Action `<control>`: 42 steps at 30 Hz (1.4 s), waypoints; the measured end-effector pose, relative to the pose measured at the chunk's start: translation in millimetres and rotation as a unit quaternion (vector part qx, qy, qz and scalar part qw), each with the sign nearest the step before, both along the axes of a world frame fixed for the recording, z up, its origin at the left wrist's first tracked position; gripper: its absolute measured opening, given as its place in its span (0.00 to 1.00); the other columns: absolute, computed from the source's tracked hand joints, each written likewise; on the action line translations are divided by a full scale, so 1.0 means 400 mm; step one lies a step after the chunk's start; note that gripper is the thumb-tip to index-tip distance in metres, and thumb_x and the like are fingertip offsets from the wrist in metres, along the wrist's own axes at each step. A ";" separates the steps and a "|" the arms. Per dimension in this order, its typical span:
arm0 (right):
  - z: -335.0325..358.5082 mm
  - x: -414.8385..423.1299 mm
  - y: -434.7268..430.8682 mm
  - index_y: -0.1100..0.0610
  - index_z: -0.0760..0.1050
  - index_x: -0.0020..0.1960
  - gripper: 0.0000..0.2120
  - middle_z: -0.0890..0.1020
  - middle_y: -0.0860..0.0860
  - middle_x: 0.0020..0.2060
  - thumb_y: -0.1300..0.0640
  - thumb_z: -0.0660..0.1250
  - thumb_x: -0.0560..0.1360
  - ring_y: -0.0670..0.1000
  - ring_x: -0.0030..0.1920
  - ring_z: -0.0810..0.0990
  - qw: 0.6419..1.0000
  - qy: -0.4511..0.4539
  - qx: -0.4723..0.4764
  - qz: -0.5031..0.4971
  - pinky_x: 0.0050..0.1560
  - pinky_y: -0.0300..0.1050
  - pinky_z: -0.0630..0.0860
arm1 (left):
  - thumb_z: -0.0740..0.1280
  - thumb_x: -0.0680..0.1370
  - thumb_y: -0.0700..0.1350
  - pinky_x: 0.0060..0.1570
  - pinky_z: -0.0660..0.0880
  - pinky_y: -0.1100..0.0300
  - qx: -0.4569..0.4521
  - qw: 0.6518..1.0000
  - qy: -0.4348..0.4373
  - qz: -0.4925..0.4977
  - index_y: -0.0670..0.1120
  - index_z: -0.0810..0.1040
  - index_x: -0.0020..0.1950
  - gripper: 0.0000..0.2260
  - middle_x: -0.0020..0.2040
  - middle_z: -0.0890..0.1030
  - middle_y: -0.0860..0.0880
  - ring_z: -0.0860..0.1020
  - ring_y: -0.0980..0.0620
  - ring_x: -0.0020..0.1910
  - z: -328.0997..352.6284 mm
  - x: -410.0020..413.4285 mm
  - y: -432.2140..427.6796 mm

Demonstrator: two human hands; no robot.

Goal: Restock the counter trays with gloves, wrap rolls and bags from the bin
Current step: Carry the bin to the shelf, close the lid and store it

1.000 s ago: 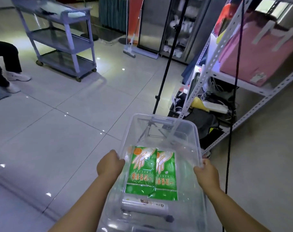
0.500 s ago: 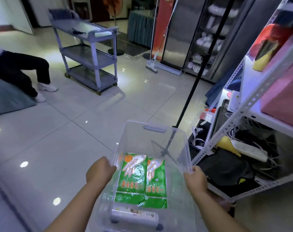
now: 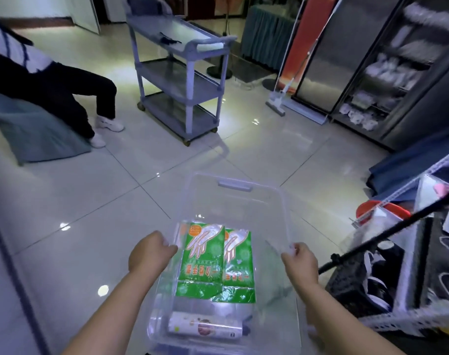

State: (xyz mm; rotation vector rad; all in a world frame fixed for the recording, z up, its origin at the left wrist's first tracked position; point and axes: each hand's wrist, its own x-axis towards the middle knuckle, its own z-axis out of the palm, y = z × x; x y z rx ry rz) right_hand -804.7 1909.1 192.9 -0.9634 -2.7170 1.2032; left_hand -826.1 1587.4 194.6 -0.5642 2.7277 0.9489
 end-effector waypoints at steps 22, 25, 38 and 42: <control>-0.035 -0.925 0.176 0.57 0.74 0.40 0.04 0.77 0.52 0.30 0.65 0.65 0.67 0.53 0.31 0.73 0.989 0.022 -0.064 -0.135 0.31 0.41 0.68 | 0.69 0.69 0.48 0.32 0.63 0.59 -0.008 0.995 0.007 -0.096 0.48 0.66 0.32 0.13 0.34 0.75 0.48 0.74 0.45 0.36 -0.003 -1.101 0.202; -0.022 -1.035 0.272 0.57 0.75 0.42 0.06 0.77 0.53 0.30 0.65 0.65 0.67 0.54 0.31 0.73 0.986 0.026 -0.058 -0.153 0.31 0.40 0.68 | 0.70 0.69 0.48 0.31 0.63 0.59 0.000 0.993 0.011 -0.119 0.48 0.66 0.32 0.13 0.32 0.74 0.49 0.74 0.45 0.35 0.009 -1.243 0.308; -0.006 -1.445 0.598 0.60 0.76 0.51 0.12 0.79 0.55 0.34 0.66 0.66 0.68 0.55 0.34 0.75 0.956 0.039 -0.030 -0.290 0.37 0.42 0.67 | 0.70 0.69 0.47 0.34 0.65 0.59 0.043 0.967 0.018 -0.252 0.48 0.68 0.33 0.11 0.33 0.75 0.50 0.75 0.46 0.35 0.013 -1.845 0.732; 0.004 -1.548 0.682 0.61 0.75 0.51 0.11 0.78 0.55 0.34 0.65 0.66 0.69 0.55 0.35 0.75 0.936 0.024 -0.033 -0.350 0.38 0.43 0.69 | 0.69 0.69 0.48 0.35 0.67 0.59 0.036 0.944 0.005 -0.328 0.47 0.69 0.35 0.10 0.35 0.77 0.48 0.76 0.45 0.37 0.021 -2.047 0.885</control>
